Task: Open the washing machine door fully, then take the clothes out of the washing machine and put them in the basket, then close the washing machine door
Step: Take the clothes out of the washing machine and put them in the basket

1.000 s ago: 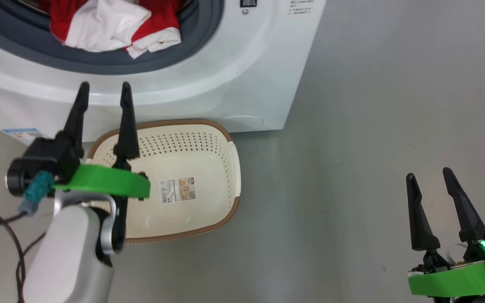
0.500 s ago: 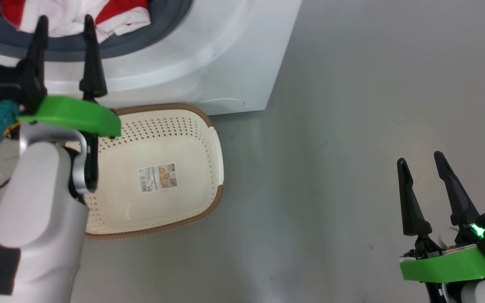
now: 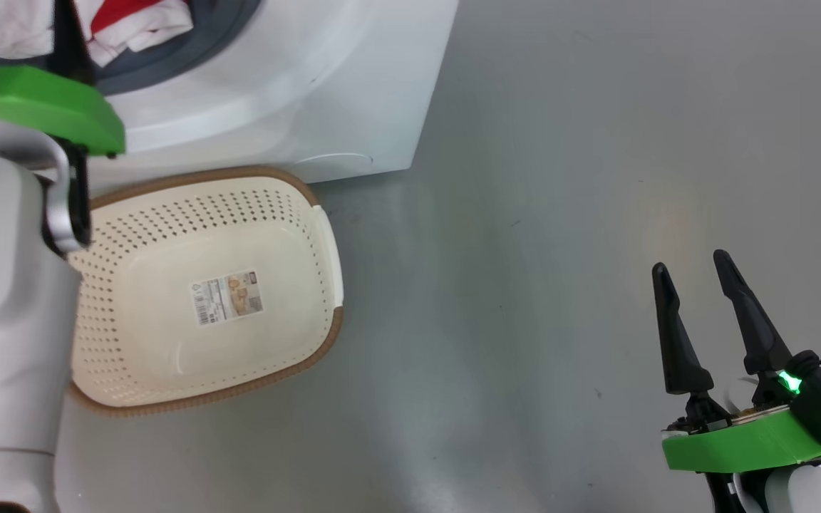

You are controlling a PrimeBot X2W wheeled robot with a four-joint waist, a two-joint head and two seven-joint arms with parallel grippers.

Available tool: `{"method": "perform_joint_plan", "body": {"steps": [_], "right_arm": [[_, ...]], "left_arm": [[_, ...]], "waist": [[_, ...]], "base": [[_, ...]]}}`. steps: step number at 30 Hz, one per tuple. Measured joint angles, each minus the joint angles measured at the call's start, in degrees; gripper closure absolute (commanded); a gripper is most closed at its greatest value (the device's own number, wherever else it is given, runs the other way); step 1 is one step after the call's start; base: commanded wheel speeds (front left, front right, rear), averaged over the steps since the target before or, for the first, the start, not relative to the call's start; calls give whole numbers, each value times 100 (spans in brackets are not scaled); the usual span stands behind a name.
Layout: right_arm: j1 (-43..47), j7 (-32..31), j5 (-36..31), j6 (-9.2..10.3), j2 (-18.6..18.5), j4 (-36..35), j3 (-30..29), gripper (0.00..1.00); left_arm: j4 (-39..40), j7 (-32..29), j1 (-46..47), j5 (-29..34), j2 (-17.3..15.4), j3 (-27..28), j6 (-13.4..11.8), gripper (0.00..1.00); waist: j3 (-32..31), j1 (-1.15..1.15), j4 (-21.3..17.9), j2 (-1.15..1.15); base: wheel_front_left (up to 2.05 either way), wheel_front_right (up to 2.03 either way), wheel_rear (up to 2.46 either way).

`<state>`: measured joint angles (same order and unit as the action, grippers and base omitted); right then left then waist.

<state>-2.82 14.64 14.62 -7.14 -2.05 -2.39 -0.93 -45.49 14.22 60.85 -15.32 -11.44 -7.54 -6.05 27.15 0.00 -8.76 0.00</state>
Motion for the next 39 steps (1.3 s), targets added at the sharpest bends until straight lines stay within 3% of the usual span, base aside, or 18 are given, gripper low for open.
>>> {"method": "perform_joint_plan", "body": {"steps": [16, 22, 29, 39], "right_arm": [[-125, 0, 9, 0, 1, 122, 219, 0], [-127, 0, 36, 0, 0, 190, 286, 0], [-136, -1, 108, 0, 1, 245, 378, 0], [-213, 0, 148, 0, 1, 260, 423, 0]], "left_arm": [[-1653, -71, 1021, 75, -400, -63, 3, 0], [-2124, -380, 1318, 154, -447, -182, -64, 0], [-2564, -825, 1597, 280, -758, -300, -259, 0], [-2803, -1302, 1667, 334, -1072, -420, -311, 0]], "waist": [[258, 0, -416, 0], [317, 0, -515, 0], [344, 0, -634, 0], [376, 0, -801, 0]], "base": [[0, 0, 0], [0, 0, 0], [0, 0, 0], [0, 0, 0]]}}
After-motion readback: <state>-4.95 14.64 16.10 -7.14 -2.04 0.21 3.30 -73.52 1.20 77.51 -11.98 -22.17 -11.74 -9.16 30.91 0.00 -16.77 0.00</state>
